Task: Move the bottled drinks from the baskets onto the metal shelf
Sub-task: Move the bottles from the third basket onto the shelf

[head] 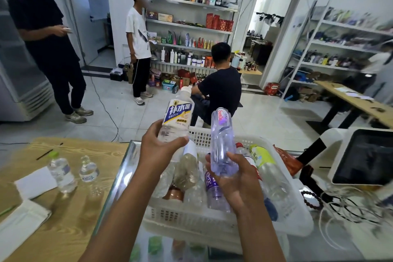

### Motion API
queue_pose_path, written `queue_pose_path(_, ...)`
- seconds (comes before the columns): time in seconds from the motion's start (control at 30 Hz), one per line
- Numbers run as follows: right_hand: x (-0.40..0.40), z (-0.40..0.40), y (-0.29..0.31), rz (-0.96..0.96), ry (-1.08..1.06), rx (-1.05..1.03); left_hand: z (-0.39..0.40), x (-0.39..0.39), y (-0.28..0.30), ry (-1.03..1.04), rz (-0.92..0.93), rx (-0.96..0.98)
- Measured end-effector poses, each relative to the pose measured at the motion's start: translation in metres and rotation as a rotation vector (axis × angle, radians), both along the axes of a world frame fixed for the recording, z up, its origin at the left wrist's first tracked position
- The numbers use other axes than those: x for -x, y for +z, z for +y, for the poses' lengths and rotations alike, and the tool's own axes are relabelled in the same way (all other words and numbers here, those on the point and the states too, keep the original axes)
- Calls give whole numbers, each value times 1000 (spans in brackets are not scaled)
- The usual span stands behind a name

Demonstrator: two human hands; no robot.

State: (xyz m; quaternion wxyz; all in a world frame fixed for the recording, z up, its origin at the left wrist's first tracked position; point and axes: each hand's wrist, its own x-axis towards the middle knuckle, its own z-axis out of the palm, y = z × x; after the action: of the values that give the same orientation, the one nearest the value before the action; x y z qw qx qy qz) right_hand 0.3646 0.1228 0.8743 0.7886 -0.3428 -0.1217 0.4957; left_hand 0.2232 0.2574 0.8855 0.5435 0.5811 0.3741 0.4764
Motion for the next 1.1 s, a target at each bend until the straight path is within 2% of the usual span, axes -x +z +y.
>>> queue_pose_path(0.13, 0, -18, -4, 51, 78, -127, -10, -7, 6, -114, -85, 51)
queue_pose_path(0.23, 4, -24, -7, -90, 48, -156, -18, -16, 3, -166, -114, 77)
queue_pose_path(0.3, 6, -28, -9, -194, -32, -102, -25, -21, 0, -208, -121, 78)
queue_pose_path(0.43, 6, -42, 0, -174, -187, 43, -42, -27, -3, -301, -148, 57)
queue_pose_path(0.63, 17, -79, 14, -433, -511, 230, -77, -36, 6, -464, -179, 20)
queue_pose_path(0.8, 24, -147, 20, -521, -748, 339, -129, -52, 16, -635, -148, -39)
queue_pose_path(1.1, 68, -321, 15, -489, -1105, 494, -280, -60, 13, -921, -49, -73)
